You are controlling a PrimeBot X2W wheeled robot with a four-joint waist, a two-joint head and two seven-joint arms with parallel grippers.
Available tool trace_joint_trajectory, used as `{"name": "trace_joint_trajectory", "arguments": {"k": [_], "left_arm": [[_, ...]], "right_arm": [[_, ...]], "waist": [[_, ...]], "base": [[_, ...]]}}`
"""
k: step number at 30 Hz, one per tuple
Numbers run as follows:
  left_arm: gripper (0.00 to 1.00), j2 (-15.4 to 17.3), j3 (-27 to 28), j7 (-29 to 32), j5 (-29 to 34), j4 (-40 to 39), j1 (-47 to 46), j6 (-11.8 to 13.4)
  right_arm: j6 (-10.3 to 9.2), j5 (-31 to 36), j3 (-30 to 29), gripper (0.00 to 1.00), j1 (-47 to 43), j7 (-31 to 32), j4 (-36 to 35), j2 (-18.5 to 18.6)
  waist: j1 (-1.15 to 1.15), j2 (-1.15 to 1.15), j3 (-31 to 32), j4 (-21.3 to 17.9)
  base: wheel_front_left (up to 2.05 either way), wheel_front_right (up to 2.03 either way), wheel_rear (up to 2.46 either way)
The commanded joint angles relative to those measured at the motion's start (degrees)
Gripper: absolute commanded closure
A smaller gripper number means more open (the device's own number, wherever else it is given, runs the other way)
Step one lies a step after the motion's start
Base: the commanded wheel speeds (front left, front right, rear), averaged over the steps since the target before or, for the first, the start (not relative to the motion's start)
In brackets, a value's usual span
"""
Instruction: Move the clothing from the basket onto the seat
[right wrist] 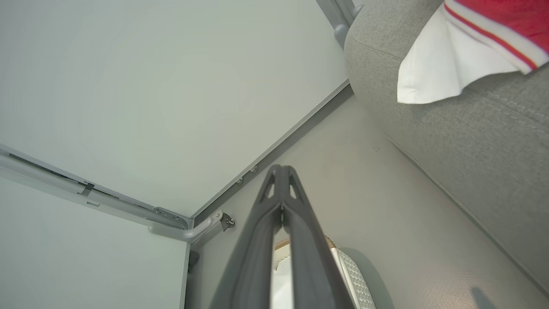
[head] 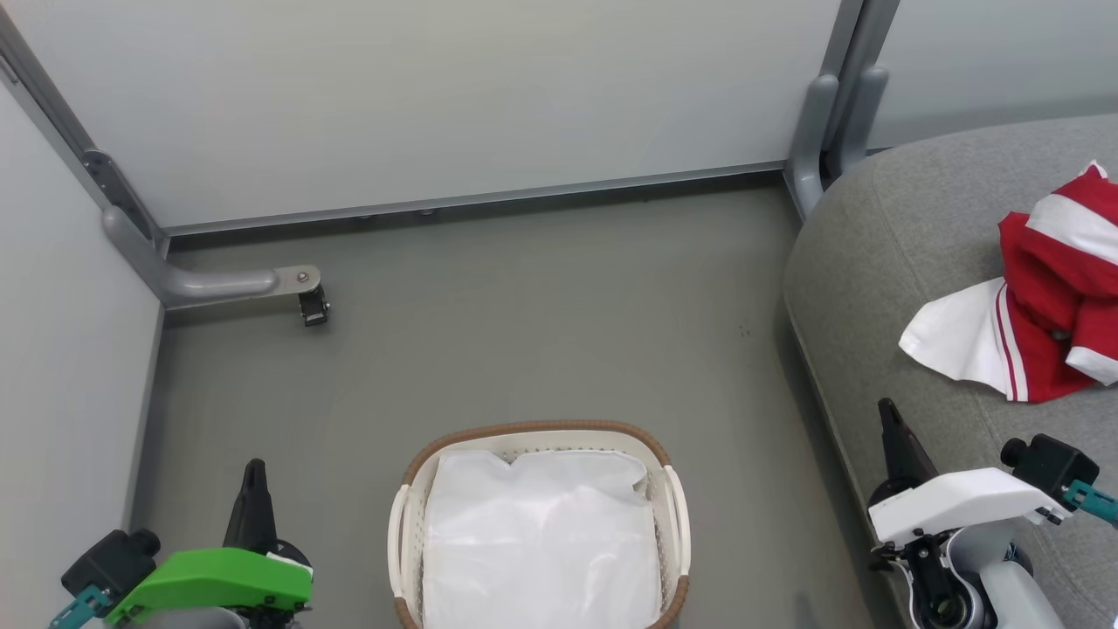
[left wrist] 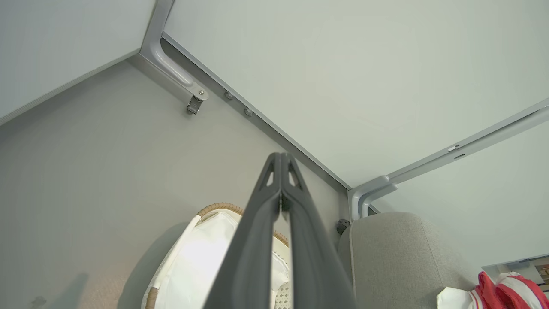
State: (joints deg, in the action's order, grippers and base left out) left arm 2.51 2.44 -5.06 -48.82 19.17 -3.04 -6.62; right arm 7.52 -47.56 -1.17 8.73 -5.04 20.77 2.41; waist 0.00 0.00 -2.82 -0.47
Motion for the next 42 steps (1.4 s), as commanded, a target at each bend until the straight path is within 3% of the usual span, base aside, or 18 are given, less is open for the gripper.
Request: {"name": "trace_joint_trajectory", "arguments": {"k": [1,42], "left_arm": [[1.0,0.3,0.5,0.5,-1.8,-0.8,-1.7,-0.3],[1.0,0.5,2.7,7.1,-26.6,-3.5,-2.9,-0.7]], "right_arm": [[-0.02,-1.8,-0.4,1.0,-0.1,0.4,-1.0,0.3],[-0.03,-27.4,-3.4,1.0,-1.7,7.1,-4.6,0.5]], "waist": [[0.0,0.0,0.0,0.0],[0.0,0.0,1.3,0.2]], "base": [[0.0,0.0,0.0],[0.0,0.0,0.0]]}}
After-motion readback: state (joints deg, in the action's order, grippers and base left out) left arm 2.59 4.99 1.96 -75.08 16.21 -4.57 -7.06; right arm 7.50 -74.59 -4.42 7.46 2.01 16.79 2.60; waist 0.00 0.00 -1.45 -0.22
